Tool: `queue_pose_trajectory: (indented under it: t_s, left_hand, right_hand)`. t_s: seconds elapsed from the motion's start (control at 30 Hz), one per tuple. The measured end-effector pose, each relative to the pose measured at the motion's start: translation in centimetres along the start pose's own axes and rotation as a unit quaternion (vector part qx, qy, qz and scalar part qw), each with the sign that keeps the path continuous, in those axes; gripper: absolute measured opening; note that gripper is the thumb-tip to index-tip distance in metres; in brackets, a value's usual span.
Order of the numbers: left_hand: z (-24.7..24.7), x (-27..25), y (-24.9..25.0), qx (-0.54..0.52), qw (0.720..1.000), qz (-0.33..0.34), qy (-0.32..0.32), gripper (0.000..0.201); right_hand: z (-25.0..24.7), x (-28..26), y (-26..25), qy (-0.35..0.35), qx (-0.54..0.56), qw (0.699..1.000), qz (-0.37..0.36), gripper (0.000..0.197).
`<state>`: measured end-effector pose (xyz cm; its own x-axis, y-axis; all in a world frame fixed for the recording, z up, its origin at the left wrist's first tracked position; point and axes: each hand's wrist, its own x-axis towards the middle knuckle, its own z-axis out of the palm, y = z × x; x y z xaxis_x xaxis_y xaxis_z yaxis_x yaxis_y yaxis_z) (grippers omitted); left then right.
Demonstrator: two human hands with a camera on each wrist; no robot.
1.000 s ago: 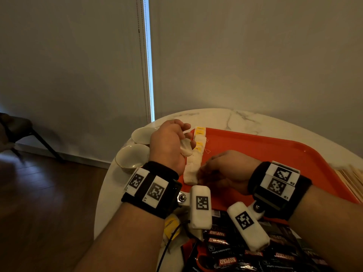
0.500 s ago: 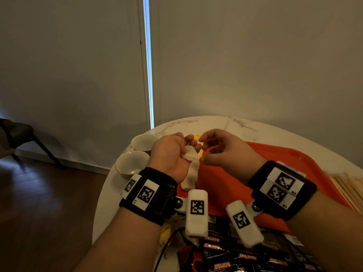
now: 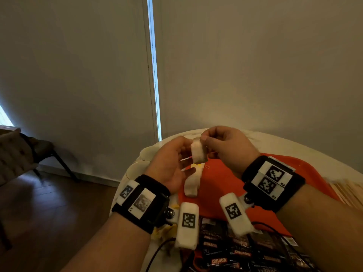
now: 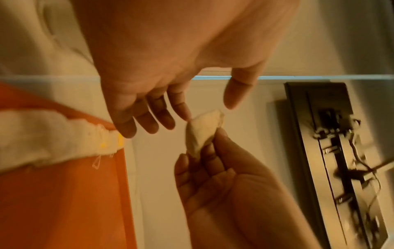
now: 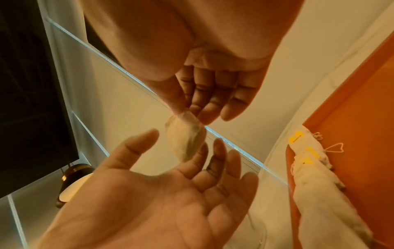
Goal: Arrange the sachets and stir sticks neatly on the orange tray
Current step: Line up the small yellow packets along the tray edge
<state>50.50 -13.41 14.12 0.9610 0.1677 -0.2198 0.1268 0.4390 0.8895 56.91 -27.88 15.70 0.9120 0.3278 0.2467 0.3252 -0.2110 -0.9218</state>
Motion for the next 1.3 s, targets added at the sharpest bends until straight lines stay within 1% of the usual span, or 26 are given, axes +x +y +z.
queue_pose_trajectory:
  t_s: [0.07,0.1,0.13,0.2,0.23,0.3,0.33,0.4,0.5,0.57,0.67,0.73,0.83,0.9,0.97,1.03,1.17,1.3]
  left_hand:
    - [-0.1,-0.3,0.0,0.050,0.998,0.042,0.020,0.017]
    - [-0.2,-0.3,0.0,0.073,0.995,0.059,0.026,0.010]
    - [-0.3,-0.3,0.1,0.094,0.992,0.075,0.031,0.008]
    - [-0.6,-0.3,0.2,0.125,0.987,0.096,0.043,0.010]
    - [-0.7,-0.4,0.3,0.130,0.986,0.097,0.048,0.011]
    - [-1.0,-0.4,0.2,0.128,0.987,0.086,0.051,0.011]
    - [-1.2,-0.3,0.1,0.124,0.988,0.076,0.051,0.010]
    - [-1.5,-0.3,-0.2,0.121,0.990,0.055,0.055,0.007]
    - [-2.1,-0.3,-0.8,0.139,0.988,0.027,0.052,0.009]
    - [-2.4,-0.3,-1.2,0.152,0.987,0.008,0.052,0.008]
    - [-2.7,-0.3,-1.8,0.172,0.983,-0.004,0.070,0.008]
    - [-2.8,-0.2,-2.2,0.183,0.980,-0.010,0.074,0.012]
    - [-3.0,-0.3,-2.5,0.201,0.977,-0.031,0.063,0.018]
    - [-3.2,-0.2,-2.5,0.219,0.973,-0.033,0.057,0.018]
    - [-3.2,-0.1,-2.2,0.228,0.971,-0.024,0.070,0.012]
    - [-3.1,-0.1,-1.8,0.236,0.968,-0.020,0.083,0.007]
    - [-2.6,-0.1,-1.3,0.248,0.964,-0.042,0.081,0.012]
    - [-2.1,0.2,-1.5,0.254,0.963,-0.046,0.081,0.016]
  right_hand:
    - [0.1,0.1,-0.2,0.003,0.036,0.999,0.021,0.008]
    - [0.2,0.0,-0.5,0.002,0.056,0.998,0.029,0.008]
    - [0.2,-0.1,-0.6,-0.002,0.078,0.996,0.038,0.007]
    - [0.1,-0.5,-0.9,-0.019,0.102,0.993,0.058,0.006]
    - [0.0,-0.7,-0.9,-0.029,0.098,0.992,0.069,0.011]
    - [0.0,-1.3,-0.6,-0.051,0.081,0.991,0.090,0.023]
    - [0.0,-1.6,-0.3,-0.058,0.077,0.990,0.101,0.026]
    - [0.2,-2.1,0.4,-0.064,0.075,0.986,0.133,0.027]
    - [0.7,-2.7,1.5,-0.076,0.081,0.976,0.185,0.028]
    - [0.9,-2.8,2.1,-0.084,0.077,0.974,0.195,0.026]
    - [1.3,-3.1,2.5,-0.093,0.099,0.968,0.209,0.024]
    - [1.7,-3.0,2.7,-0.096,0.101,0.968,0.209,0.028]
    - [2.1,-2.8,3.2,-0.094,0.073,0.972,0.205,0.034]
    - [2.1,-2.8,3.6,-0.090,0.056,0.970,0.218,0.032]
    - [2.1,-2.8,4.0,-0.096,0.040,0.965,0.239,0.028]
    - [2.1,-2.9,4.2,-0.114,0.021,0.955,0.275,0.024]
    - [2.3,-2.9,4.7,-0.130,0.022,0.929,0.345,0.020]
    - [2.9,-2.7,4.6,-0.125,-0.008,0.919,0.375,0.009]
